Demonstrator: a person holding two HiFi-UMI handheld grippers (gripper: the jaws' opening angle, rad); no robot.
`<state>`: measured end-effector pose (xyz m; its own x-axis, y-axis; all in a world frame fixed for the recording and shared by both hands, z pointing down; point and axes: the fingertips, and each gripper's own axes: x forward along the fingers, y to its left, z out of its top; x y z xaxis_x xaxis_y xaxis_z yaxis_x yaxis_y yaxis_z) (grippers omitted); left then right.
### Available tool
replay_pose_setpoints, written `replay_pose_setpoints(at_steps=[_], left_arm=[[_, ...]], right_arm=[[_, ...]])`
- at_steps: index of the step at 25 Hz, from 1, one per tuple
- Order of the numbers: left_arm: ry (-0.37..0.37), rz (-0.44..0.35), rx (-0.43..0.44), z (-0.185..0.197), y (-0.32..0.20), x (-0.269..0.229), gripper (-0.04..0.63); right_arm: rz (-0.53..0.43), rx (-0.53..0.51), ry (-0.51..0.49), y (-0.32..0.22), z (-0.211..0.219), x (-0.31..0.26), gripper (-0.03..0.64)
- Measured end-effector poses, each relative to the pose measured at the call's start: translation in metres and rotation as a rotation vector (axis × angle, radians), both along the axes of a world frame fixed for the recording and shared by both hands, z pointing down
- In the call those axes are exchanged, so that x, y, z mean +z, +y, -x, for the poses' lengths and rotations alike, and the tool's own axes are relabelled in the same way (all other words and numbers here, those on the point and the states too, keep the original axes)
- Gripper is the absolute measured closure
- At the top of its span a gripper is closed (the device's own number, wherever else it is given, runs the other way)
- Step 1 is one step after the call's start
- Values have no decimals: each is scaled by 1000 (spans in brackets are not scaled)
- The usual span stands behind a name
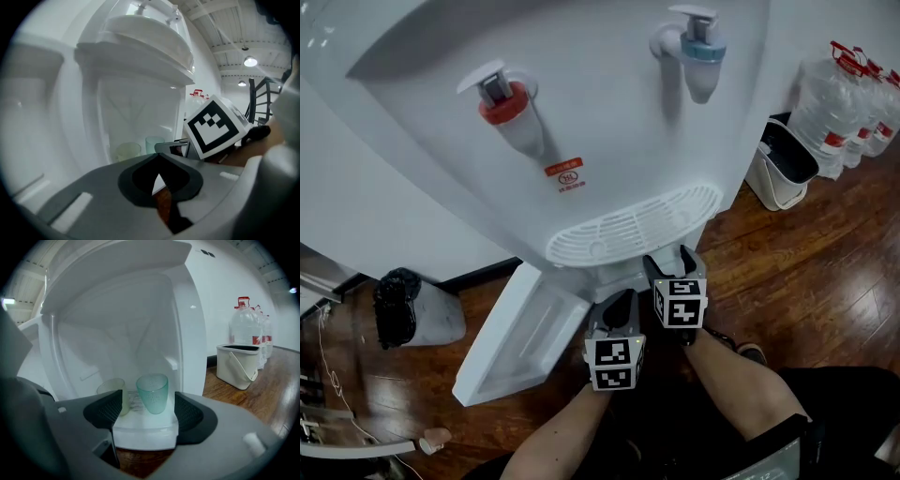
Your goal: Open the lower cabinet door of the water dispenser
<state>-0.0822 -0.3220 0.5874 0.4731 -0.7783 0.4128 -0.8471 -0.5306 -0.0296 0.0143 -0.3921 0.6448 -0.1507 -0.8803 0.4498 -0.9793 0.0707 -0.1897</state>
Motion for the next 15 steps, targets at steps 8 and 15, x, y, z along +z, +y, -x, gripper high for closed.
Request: replay_pose_setpoints(at_steps=[8,15], left_arm=[[24,41,-31,7,-22,7,520],[52,59,-6,2,-23,9,509]], right_arm=[[29,24,-14,-10,7,17,265],[46,51,-15,-25,9,27,249]])
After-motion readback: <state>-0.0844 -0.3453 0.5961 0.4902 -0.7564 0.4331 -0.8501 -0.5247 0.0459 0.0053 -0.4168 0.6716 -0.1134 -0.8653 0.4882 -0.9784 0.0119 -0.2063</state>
